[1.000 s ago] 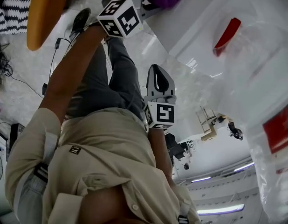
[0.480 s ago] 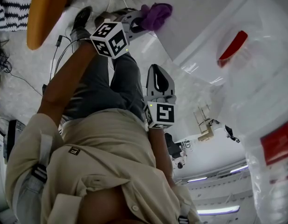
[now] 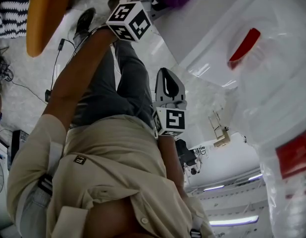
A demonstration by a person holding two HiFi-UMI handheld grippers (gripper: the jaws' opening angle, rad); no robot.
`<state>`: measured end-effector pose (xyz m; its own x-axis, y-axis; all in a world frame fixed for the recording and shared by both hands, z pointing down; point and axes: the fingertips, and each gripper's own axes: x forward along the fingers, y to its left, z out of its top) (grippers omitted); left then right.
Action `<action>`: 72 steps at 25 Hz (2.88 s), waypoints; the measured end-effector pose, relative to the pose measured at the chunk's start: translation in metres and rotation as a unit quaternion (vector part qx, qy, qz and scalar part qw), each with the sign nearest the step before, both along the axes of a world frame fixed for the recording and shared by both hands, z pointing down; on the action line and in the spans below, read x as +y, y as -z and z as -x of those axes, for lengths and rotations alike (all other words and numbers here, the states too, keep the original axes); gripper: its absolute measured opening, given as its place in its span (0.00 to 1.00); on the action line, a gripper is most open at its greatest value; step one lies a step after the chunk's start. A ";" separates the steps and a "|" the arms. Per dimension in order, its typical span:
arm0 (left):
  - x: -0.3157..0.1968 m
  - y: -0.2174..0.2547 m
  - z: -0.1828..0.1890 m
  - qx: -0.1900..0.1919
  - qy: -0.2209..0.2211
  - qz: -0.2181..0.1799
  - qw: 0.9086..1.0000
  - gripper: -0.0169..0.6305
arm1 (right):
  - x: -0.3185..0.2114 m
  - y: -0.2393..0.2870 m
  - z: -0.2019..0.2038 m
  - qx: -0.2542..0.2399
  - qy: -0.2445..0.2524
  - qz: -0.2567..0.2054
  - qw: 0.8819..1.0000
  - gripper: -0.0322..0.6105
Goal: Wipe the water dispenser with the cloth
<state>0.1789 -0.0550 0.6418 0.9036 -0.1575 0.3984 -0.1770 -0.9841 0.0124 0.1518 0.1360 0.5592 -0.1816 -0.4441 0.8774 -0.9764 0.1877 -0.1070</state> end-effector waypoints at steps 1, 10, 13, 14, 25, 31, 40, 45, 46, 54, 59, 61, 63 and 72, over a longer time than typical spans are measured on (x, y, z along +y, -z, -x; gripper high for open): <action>-0.013 0.001 -0.004 0.001 0.011 -0.006 1.000 0.11 | 0.002 -0.001 -0.003 0.001 -0.002 0.001 1.000 0.09; -0.071 0.004 -0.021 0.012 0.033 -0.018 0.999 0.11 | 0.000 -0.008 -0.008 0.004 -0.006 0.008 1.000 0.09; -0.069 0.005 -0.020 0.014 0.028 -0.013 0.999 0.11 | 0.000 -0.008 -0.008 0.004 -0.007 0.008 1.000 0.09; -0.067 0.005 -0.020 0.013 0.025 -0.013 1.000 0.11 | -0.001 -0.008 -0.008 0.004 -0.007 0.008 1.000 0.09; 0.044 -0.018 0.012 -0.007 -0.095 0.025 0.995 0.11 | -0.009 -0.014 0.006 -0.004 -0.001 0.010 1.000 0.09; 0.088 -0.032 0.027 -0.018 -0.126 0.057 0.990 0.11 | -0.006 -0.018 0.011 -0.003 0.003 0.014 1.000 0.09; 0.038 -0.042 0.008 -0.044 -0.094 0.012 0.995 0.11 | -0.003 -0.020 0.013 -0.006 -0.003 0.016 1.000 0.09; -0.039 -0.039 -0.019 -0.046 -0.012 -0.007 0.999 0.11 | 0.001 -0.024 0.012 -0.008 -0.010 0.017 1.000 0.09; -0.054 -0.035 -0.021 -0.045 0.004 -0.014 0.999 0.11 | 0.003 -0.025 0.010 -0.007 -0.012 0.018 1.000 0.09; -0.074 -0.048 -0.025 -0.073 -0.016 -0.044 0.996 0.11 | 0.012 -0.030 -0.001 -0.005 -0.021 0.021 1.000 0.09; -0.016 -0.070 -0.016 -0.081 -0.082 -0.034 0.993 0.11 | 0.013 -0.032 -0.001 -0.006 -0.017 0.024 1.000 0.09; 0.016 -0.080 -0.008 -0.088 -0.105 -0.024 0.990 0.11 | 0.012 -0.031 -0.002 -0.005 -0.016 0.024 1.000 0.09; 0.043 -0.090 0.002 -0.093 -0.124 -0.013 0.988 0.11 | 0.011 -0.033 -0.001 -0.006 -0.014 0.025 1.000 0.09; 0.081 -0.100 0.013 -0.084 -0.140 0.017 0.986 0.11 | 0.011 -0.042 0.008 -0.007 -0.003 0.033 0.999 0.09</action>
<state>0.1657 0.0257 0.7418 0.8309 0.1058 0.5463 0.1000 -0.9942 0.0405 0.1440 0.1475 0.6011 -0.1919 -0.3869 0.9019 -0.9757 0.1746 -0.1327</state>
